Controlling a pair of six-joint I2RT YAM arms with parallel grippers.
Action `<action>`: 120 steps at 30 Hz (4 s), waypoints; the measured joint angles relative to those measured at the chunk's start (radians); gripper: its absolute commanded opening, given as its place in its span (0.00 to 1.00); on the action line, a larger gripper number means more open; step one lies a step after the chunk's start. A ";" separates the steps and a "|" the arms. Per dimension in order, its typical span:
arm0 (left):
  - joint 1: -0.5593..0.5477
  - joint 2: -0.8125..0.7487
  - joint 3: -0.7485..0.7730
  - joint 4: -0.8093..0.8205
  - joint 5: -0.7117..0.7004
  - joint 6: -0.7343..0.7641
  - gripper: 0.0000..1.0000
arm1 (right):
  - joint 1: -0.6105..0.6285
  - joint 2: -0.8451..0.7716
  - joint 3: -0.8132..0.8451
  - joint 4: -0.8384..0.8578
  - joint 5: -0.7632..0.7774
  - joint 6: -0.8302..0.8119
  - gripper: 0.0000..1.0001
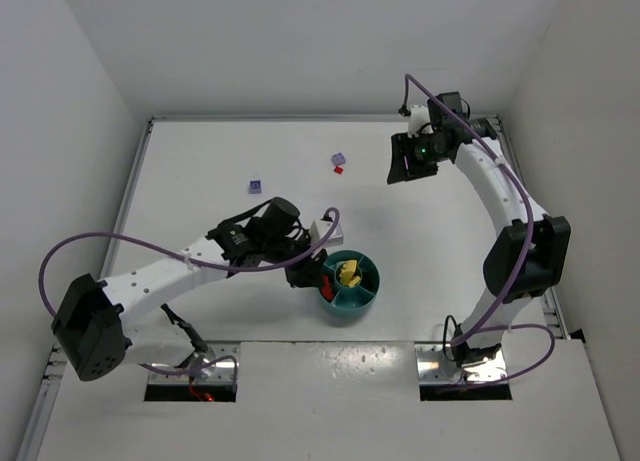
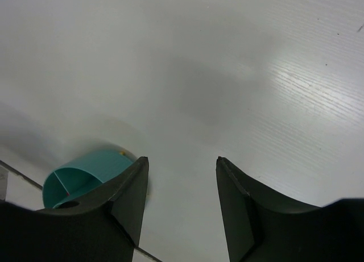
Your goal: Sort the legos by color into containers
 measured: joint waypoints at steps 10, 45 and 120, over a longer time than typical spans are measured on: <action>-0.002 0.059 0.001 0.017 -0.047 0.000 0.29 | -0.008 0.000 0.000 0.000 -0.021 0.001 0.52; 0.578 -0.038 0.314 -0.070 -0.343 -0.161 0.78 | 0.177 0.650 0.476 0.106 0.087 -0.164 0.58; 0.787 -0.196 0.195 -0.099 -0.457 -0.262 0.99 | 0.668 -0.235 -0.291 -0.053 -0.196 -0.502 0.04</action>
